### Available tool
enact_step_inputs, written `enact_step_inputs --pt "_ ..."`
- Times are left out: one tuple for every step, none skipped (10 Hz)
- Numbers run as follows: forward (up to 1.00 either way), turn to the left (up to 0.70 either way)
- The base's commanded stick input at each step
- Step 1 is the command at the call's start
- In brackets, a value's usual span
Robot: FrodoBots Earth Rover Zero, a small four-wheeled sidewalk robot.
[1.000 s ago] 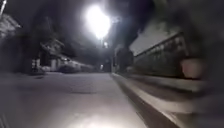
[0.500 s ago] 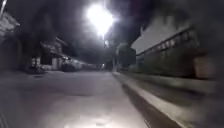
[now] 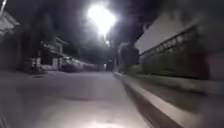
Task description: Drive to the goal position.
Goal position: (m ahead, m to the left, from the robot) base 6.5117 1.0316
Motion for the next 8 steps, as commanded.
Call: enact_step_inputs --pt "0.7 0.0" --pt "0.7 0.0" --pt "0.7 0.0" --pt "0.7 0.0" --pt "0.7 0.0" --pt "0.7 0.0" --pt "0.7 0.0" --pt "0.7 0.0"
